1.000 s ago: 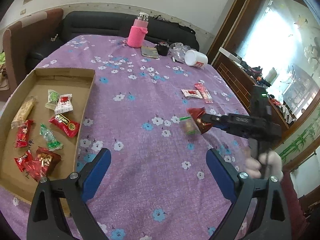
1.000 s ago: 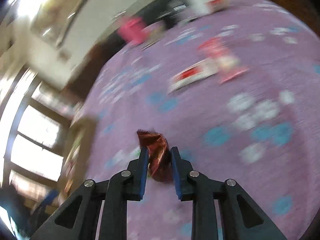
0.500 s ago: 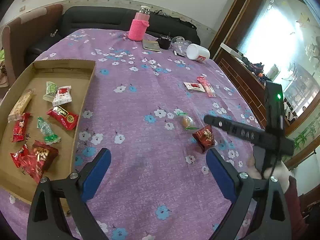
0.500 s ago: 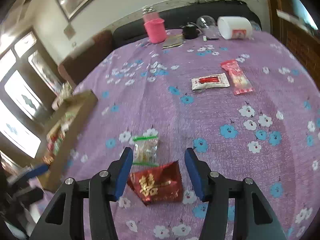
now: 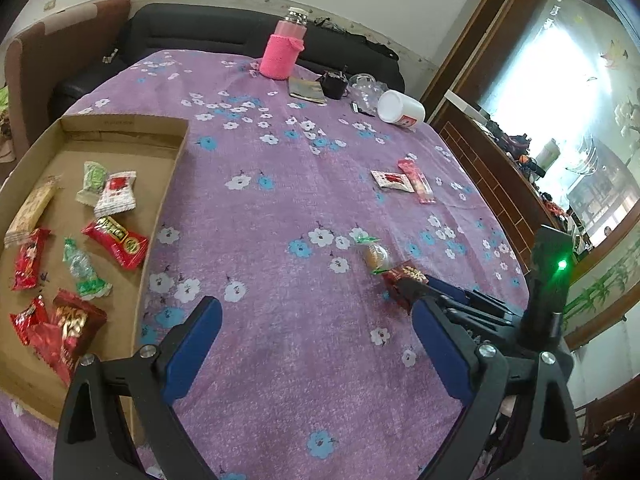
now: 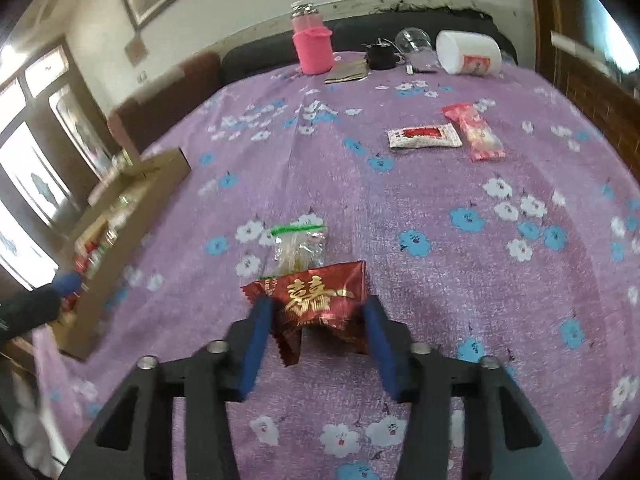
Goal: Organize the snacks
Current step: 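Grasp the green-tied biscuit with the left tool while the right tool grasps the red foil candy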
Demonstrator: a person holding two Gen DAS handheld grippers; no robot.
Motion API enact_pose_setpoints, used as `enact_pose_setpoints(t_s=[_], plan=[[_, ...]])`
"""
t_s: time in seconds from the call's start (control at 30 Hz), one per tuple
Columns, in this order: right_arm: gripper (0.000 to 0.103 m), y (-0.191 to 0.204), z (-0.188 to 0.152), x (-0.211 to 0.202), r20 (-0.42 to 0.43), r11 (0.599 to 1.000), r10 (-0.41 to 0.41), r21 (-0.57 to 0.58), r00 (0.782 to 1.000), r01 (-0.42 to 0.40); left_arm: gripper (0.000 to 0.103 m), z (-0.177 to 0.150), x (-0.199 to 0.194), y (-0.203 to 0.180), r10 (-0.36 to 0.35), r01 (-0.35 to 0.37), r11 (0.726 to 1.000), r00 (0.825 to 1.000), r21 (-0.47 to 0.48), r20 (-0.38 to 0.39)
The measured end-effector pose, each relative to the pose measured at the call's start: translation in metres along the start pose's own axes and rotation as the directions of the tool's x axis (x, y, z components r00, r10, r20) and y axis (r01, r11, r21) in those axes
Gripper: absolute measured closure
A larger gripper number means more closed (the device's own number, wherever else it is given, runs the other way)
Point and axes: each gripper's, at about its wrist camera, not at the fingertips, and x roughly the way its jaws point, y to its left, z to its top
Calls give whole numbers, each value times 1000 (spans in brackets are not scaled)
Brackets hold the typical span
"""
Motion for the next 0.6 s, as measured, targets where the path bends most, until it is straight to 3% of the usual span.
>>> enact_pose_setpoints(t_s=[0.03, 0.1, 0.2, 0.27, 0.37, 0.47, 0.53, 0.6], plan=[[76, -3, 0, -4, 8, 1000, 6, 6, 1000, -6, 7, 2, 3, -2, -2, 2, 1000, 1000, 3, -6], [82, -7, -1, -10, 7, 1000, -1, 9, 1000, 1, 8, 9, 13, -8, -11, 11, 1000, 1000, 8, -21], [88, -17, -4, -19, 2, 997, -80, 5, 997, 80, 8, 18, 31, -19, -31, 32, 999, 998, 19, -47], [89, -28, -8, -24, -2, 987, -163, 5, 987, 163, 8, 25, 43, -26, -39, 40, 999, 997, 23, -66], [89, -52, -15, -34, -17, 988, -138, 66, 990, 139, 8, 36, 68, -39, -86, 89, 996, 992, 32, -93], [89, -64, -19, -49, 14, 988, -117, 100, 993, 115, 8, 42, 99, -52, -78, 87, 994, 988, 62, -134], [89, -68, -19, -58, 36, 989, -94, 116, 995, 90, 14, 43, 119, -58, -51, 66, 992, 988, 106, -146], [89, -69, -20, -65, 51, 990, -70, 123, 996, 63, 41, 43, 131, -61, -28, 49, 991, 986, 127, -166]])
